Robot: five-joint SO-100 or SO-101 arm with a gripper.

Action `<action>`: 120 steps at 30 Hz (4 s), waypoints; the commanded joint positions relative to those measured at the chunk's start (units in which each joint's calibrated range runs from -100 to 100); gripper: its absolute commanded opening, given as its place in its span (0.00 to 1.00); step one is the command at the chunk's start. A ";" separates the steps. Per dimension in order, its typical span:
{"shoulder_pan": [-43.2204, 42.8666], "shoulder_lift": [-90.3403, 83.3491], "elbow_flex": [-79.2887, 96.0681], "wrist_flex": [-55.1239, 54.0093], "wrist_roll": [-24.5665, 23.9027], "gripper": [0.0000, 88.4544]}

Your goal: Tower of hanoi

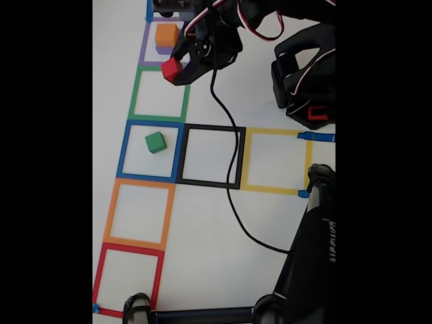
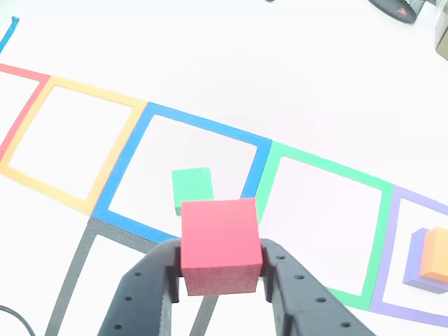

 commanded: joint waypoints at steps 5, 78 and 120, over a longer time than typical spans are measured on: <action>0.33 3.36 31.25 -43.79 0.18 0.03; -3.99 66.99 32.97 -113.83 0.18 0.22; 31.30 10.63 -33.57 21.32 0.18 0.01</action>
